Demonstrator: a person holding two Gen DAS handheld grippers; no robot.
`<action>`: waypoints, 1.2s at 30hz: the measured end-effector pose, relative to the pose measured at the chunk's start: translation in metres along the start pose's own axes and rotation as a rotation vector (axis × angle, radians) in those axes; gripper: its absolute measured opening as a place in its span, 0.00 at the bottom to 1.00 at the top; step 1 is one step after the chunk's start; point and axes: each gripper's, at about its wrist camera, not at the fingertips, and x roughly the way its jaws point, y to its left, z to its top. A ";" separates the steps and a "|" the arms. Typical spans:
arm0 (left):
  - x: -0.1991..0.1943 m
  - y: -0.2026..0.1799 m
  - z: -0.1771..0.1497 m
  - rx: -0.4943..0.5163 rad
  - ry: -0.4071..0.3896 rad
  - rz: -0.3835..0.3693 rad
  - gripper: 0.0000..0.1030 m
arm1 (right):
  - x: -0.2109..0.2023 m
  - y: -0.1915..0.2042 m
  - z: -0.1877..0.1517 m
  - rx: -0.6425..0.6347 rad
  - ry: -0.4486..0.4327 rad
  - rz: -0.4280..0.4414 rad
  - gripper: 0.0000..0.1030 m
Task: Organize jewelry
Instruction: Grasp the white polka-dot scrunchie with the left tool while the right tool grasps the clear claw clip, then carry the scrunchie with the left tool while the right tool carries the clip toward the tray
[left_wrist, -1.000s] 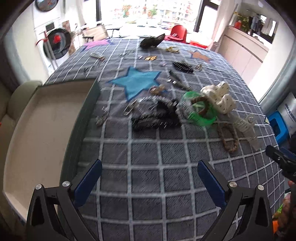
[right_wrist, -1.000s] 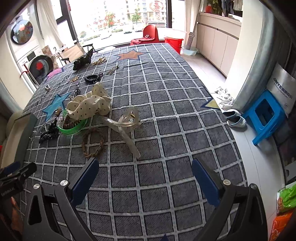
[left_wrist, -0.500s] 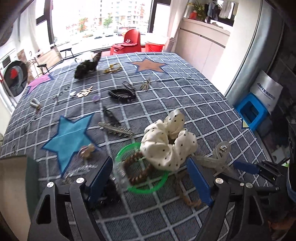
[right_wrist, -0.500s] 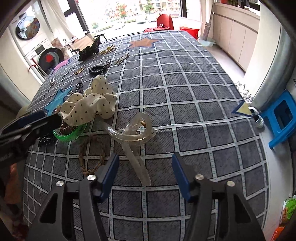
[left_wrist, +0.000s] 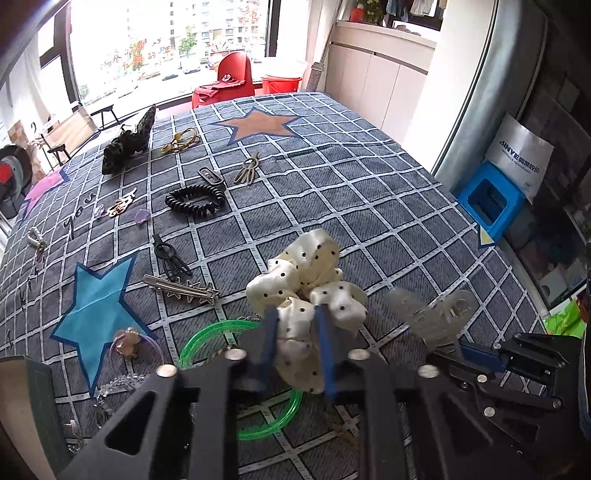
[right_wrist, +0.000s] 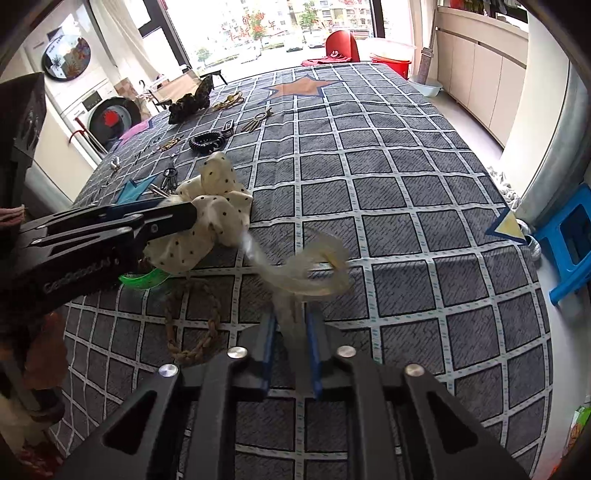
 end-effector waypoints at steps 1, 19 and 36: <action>-0.001 0.000 0.000 0.000 0.000 -0.004 0.09 | -0.002 0.000 0.000 0.003 -0.008 0.001 0.10; -0.073 -0.017 -0.014 0.008 -0.127 -0.047 0.08 | -0.048 -0.003 -0.017 0.070 -0.056 0.028 0.09; -0.184 0.062 -0.067 -0.136 -0.307 0.085 0.08 | -0.088 0.093 -0.011 -0.093 -0.092 0.101 0.09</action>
